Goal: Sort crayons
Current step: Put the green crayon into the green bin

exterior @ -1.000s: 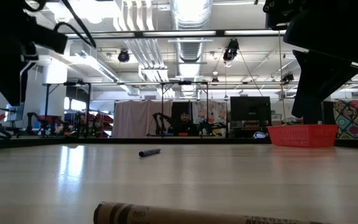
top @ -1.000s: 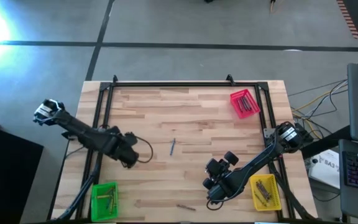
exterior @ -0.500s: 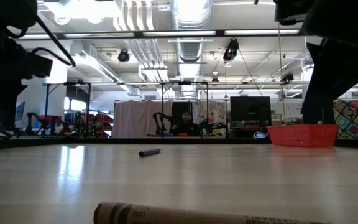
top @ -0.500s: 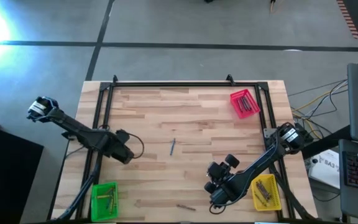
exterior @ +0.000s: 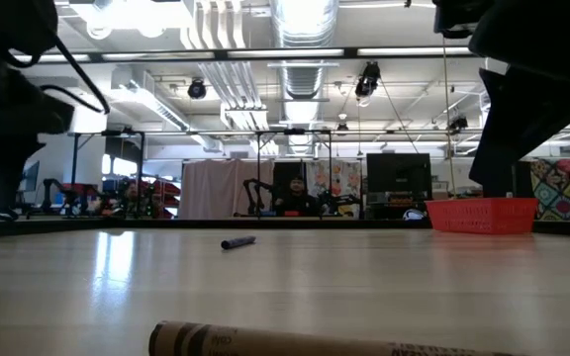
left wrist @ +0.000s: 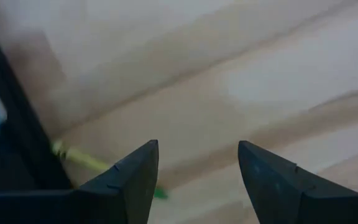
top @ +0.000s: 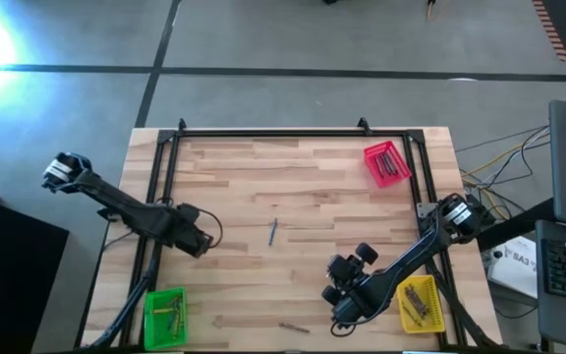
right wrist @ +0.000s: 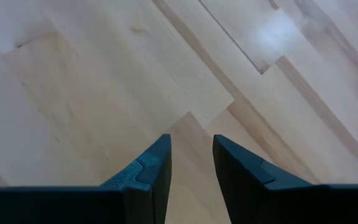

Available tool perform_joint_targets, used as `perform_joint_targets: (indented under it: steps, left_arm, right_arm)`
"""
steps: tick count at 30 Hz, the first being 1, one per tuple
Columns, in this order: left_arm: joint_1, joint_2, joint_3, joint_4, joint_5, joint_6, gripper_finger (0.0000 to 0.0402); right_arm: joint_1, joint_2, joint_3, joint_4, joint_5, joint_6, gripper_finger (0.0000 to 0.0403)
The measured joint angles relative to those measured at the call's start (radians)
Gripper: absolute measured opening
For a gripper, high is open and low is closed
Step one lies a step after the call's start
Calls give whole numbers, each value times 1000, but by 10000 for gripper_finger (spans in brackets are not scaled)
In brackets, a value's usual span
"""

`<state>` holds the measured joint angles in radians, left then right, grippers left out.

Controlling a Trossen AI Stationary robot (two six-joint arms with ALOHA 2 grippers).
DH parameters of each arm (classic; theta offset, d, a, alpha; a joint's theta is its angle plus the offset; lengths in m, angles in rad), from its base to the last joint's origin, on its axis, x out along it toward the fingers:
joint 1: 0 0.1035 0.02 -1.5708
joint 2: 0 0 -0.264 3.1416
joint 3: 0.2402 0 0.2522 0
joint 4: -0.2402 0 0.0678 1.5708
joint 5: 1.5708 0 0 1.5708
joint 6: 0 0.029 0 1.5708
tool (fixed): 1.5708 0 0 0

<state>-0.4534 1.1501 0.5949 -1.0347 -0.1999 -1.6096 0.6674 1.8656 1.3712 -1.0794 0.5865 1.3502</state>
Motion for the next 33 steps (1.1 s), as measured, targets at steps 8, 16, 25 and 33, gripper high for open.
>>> perform_joint_targets:
  steps: [8,16,25,33]
  left_arm:
    - [-19,144,25,-23,210,40,204]
    - [-21,276,30,-27,217,59,204]
    - [-21,332,40,-2,201,217,203]
    - [-24,303,122,64,64,319,179]
  right_arm:
    - [11,0,-1,-3,-9,1,111]
    - [11,0,-1,-3,-10,0,111]
    - [11,0,-2,-4,-10,1,111]
    - [11,0,-2,0,-10,3,111]
